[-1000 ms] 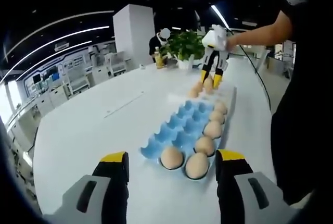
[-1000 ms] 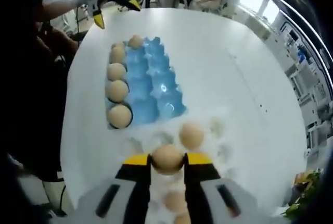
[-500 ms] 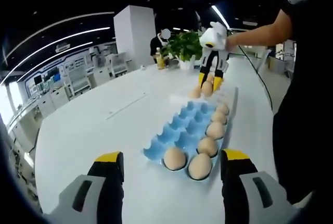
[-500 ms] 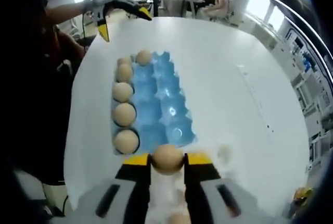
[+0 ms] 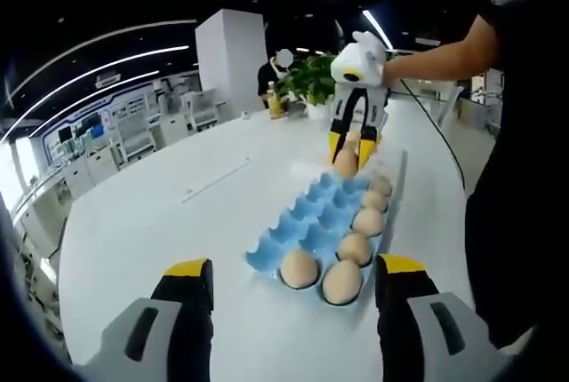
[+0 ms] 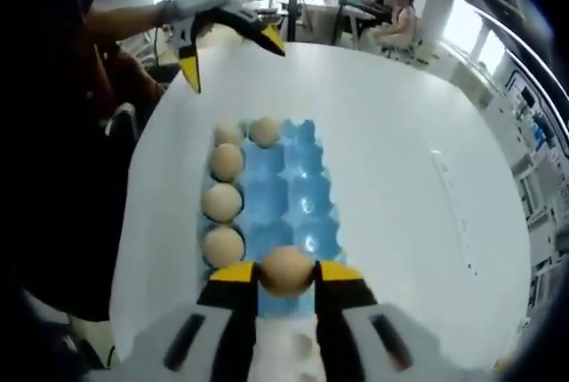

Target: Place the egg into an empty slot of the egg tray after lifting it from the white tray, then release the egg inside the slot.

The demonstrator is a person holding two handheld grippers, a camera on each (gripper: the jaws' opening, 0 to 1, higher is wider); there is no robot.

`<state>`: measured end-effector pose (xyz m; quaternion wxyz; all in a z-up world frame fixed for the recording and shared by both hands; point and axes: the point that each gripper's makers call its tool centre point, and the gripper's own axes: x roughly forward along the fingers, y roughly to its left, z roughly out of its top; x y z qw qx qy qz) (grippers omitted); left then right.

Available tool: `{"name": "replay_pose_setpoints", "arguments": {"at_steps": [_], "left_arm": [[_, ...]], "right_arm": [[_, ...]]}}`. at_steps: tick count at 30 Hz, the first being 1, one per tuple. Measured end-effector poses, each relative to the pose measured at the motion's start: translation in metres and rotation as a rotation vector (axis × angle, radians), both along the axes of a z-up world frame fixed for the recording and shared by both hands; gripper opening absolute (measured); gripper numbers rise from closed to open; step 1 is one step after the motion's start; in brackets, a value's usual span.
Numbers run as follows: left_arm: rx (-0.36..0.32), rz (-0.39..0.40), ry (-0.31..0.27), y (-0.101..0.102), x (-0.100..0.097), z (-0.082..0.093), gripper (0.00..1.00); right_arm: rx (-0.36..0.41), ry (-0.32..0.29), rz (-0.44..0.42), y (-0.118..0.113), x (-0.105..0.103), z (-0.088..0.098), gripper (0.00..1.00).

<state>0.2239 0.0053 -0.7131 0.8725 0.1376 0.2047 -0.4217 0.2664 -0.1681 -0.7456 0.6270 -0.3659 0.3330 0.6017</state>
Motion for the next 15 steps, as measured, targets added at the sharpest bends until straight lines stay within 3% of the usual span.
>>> {"name": "replay_pose_setpoints", "arguments": {"at_steps": [15], "left_arm": [[-0.003,0.012,-0.008,0.004,0.000,0.002,0.73]], "right_arm": [[0.049,0.023,0.101,0.062,-0.012,0.000,0.24]]}}
